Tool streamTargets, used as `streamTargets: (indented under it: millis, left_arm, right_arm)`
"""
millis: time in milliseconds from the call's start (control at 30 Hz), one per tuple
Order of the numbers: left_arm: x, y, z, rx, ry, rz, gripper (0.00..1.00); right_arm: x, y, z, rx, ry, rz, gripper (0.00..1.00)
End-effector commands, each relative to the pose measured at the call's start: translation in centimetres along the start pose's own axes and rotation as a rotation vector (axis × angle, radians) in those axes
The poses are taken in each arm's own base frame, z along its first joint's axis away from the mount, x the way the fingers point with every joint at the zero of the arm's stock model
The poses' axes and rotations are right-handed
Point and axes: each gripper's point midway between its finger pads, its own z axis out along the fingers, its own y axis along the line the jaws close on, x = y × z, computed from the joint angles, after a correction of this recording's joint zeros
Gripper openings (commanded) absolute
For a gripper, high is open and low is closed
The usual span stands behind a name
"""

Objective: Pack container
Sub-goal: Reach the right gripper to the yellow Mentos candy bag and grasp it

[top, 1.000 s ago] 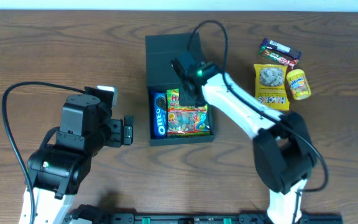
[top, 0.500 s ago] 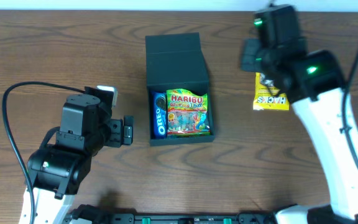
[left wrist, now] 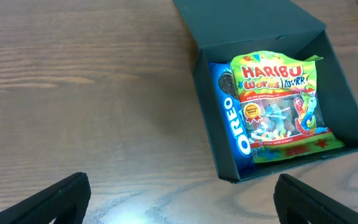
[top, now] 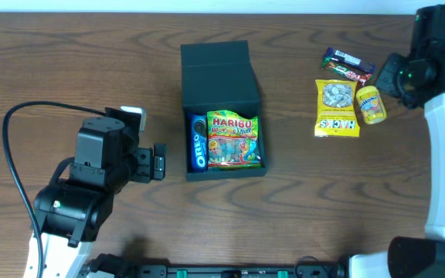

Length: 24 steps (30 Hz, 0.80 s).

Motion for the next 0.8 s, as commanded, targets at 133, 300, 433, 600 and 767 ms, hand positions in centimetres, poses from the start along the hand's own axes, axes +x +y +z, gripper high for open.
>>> streamTargets:
  millis: [133, 300, 433, 600, 767]
  left_arm:
    - [-0.7, -0.1, -0.5, 0.004, -0.022, -0.014, 0.95]
    - [-0.7, -0.1, -0.5, 0.004, -0.022, -0.014, 0.95]
    - [-0.7, -0.1, -0.5, 0.004, -0.022, -0.014, 0.95]
    - [-0.8, -0.1, -0.5, 0.004, -0.023, -0.014, 0.95]
    - [-0.7, -0.1, -0.5, 0.004, -0.021, -0.014, 0.95]
  right_arm:
    - [3.7, 0.8, 6.1, -0.01, 0.076, -0.063, 0.74]
    - [7.1, 2.1, 11.0, -0.069, 0.142, -0.105, 0.99]
    - [9.0, 2.6, 14.5, -0.083, 0.189, -0.114, 0.99]
    - [10.4, 3.5, 17.9, -0.073, 0.235, -0.135, 0.99]
    - [10.7, 4.5, 19.9, -0.064, 0.222, -0.158, 0.99]
